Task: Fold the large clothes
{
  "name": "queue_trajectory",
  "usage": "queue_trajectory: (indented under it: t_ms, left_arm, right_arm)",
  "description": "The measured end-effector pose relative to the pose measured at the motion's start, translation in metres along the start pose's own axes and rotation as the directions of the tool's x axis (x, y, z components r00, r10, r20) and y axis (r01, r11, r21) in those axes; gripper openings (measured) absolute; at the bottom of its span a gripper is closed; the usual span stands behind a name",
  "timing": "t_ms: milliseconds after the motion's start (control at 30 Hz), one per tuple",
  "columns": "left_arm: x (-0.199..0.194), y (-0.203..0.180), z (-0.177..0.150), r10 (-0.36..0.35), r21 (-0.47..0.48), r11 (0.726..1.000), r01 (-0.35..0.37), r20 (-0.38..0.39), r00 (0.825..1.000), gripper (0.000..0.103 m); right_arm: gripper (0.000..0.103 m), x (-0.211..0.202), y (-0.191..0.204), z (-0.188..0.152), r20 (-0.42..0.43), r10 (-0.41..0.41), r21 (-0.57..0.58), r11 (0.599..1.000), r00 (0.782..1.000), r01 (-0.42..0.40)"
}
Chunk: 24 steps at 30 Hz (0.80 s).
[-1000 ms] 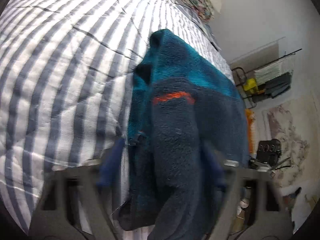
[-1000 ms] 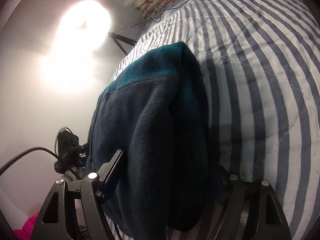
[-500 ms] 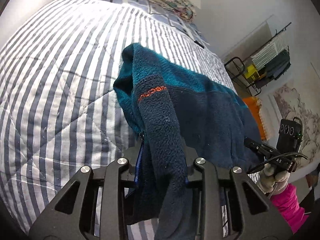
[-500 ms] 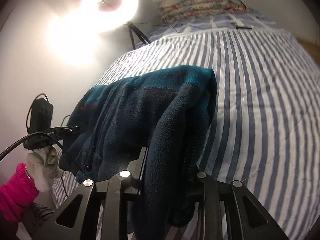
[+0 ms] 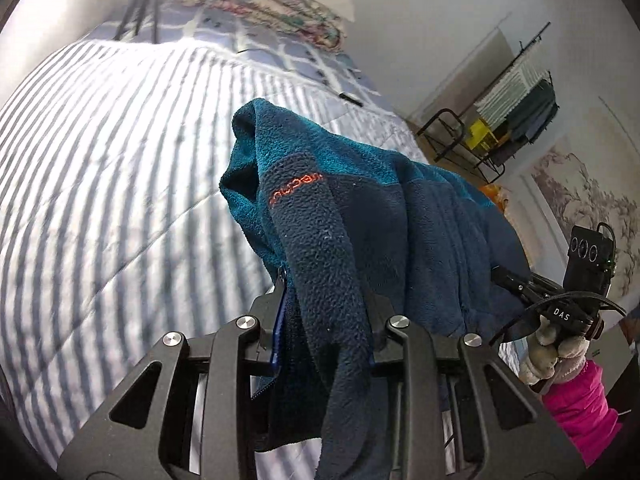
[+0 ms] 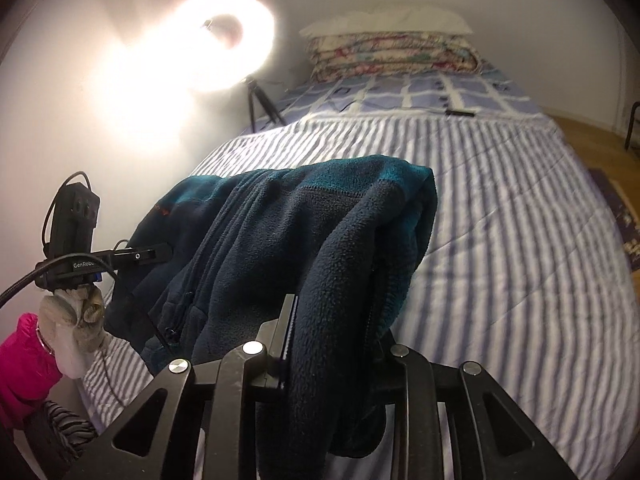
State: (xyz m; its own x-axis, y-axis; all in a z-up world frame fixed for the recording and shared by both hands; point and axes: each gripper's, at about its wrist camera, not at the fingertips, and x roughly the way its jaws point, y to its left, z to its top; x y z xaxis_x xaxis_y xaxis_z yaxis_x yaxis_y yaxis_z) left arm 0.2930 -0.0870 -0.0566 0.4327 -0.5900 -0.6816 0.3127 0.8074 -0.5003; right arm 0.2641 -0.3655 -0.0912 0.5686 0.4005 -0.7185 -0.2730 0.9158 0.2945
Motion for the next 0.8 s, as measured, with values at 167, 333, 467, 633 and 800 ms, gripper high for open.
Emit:
queue_trajectory:
  t_ms: [167,333,467,633,800]
  left_arm:
    - [0.044,-0.032,0.047,-0.024,0.051,0.998,0.023,0.022,0.999,0.027]
    - [0.102,-0.066,0.099,-0.046,0.104,0.994,0.041,0.048,0.998,0.027]
    - [0.158,-0.089,0.142,-0.064,0.142,0.988,0.054,0.065,0.996,0.027]
    - [0.219,-0.108,0.181,-0.093,0.14,0.987,0.08,0.091,0.992,0.027]
    - [0.275,-0.125,0.205,-0.088,0.155,0.985,0.072,0.101,0.991,0.027]
  right_arm:
    - [0.025,-0.011,-0.039,0.029,0.045,-0.059,-0.011,0.998,0.997,0.06]
    - [0.025,-0.016,-0.086,0.07,0.09,-0.128,-0.018,0.991,0.988,0.13]
    - [0.025,-0.018,-0.136,0.106,0.128,-0.186,-0.009,0.982,0.974,0.188]
    - [0.025,-0.011,-0.188,0.143,0.181,-0.259,-0.024,0.963,0.949,0.268]
    - [0.025,0.008,-0.236,0.167,0.224,-0.317,-0.009,0.945,0.922,0.327]
